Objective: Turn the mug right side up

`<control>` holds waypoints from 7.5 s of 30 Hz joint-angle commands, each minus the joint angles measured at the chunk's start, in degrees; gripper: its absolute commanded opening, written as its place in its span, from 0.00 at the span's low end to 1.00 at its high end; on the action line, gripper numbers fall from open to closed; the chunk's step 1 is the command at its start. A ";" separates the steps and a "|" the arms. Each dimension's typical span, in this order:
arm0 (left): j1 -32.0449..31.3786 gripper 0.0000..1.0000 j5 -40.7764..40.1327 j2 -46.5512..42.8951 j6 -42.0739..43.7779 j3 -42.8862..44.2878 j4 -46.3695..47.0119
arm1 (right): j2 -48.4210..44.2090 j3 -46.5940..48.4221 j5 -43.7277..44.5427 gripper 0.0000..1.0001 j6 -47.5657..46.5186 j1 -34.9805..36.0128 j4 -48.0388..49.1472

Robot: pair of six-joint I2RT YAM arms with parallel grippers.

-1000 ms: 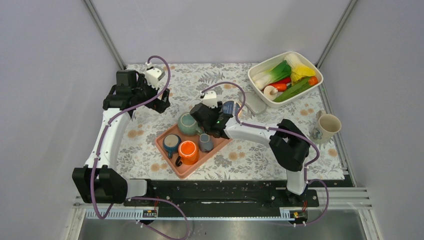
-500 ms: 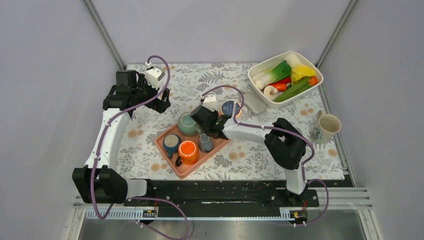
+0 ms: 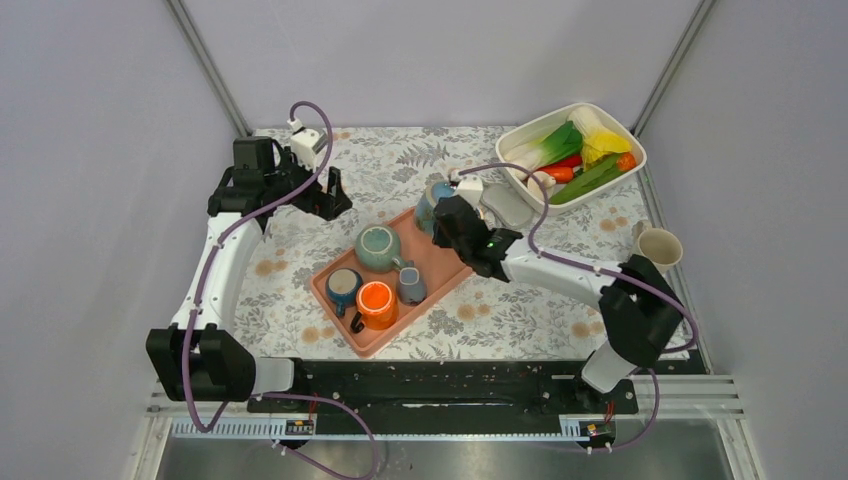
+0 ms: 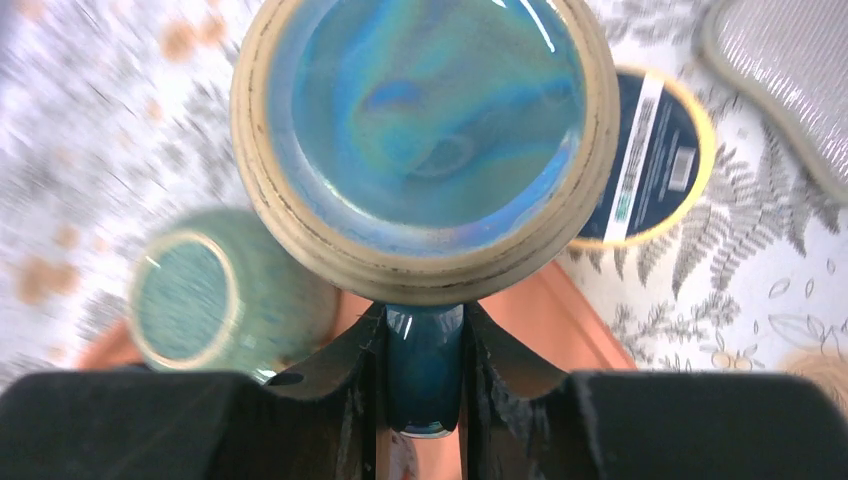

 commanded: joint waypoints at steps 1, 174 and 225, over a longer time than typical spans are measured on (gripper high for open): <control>0.33 0.93 11.35 1.57 -14.26 1.18 11.65 | -10.05 -0.39 -3.37 0.00 5.09 -3.62 20.77; 9.37 0.91 4.06 7.39 9.95 10.15 -5.43 | 19.07 28.06 -22.17 0.00 -22.50 1.51 -12.88; -0.45 0.00 23.16 3.29 -33.56 -5.47 25.90 | 5.81 8.61 -44.01 0.52 15.33 -4.05 33.43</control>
